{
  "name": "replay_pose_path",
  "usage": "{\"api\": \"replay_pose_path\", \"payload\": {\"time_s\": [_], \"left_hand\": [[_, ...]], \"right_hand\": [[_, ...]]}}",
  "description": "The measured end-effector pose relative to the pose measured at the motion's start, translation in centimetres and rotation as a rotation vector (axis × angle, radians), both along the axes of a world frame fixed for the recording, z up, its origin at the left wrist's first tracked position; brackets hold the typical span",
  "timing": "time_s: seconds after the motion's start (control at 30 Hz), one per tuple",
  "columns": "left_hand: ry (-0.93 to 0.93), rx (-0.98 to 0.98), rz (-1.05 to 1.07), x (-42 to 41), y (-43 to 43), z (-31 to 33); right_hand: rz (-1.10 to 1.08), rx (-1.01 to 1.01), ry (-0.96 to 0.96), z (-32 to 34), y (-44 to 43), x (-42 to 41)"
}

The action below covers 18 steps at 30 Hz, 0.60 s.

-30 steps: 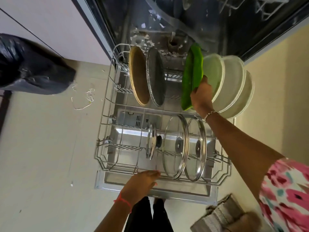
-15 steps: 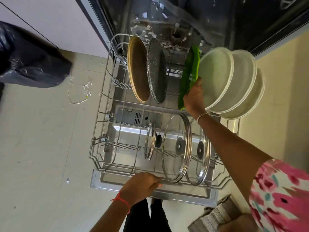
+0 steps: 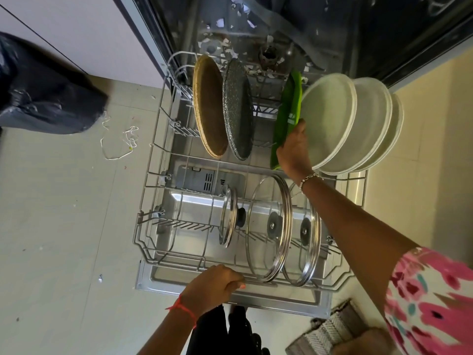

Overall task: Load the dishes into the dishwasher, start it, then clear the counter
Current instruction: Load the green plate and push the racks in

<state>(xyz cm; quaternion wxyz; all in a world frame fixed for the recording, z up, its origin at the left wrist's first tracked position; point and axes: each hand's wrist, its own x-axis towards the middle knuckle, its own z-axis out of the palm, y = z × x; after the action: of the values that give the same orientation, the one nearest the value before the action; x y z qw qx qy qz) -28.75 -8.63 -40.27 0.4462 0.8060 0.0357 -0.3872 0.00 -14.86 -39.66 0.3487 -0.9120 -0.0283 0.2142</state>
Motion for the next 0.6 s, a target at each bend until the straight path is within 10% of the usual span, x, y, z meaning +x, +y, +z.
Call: {"api": "replay_pose_path", "payload": {"time_s": [0.6], "left_hand": [[-0.038,-0.005,0.069,-0.2,-0.3,0.1]], "right_hand": [[0.152,-0.12,0.14,-2.7,0.3,0.3]]}}
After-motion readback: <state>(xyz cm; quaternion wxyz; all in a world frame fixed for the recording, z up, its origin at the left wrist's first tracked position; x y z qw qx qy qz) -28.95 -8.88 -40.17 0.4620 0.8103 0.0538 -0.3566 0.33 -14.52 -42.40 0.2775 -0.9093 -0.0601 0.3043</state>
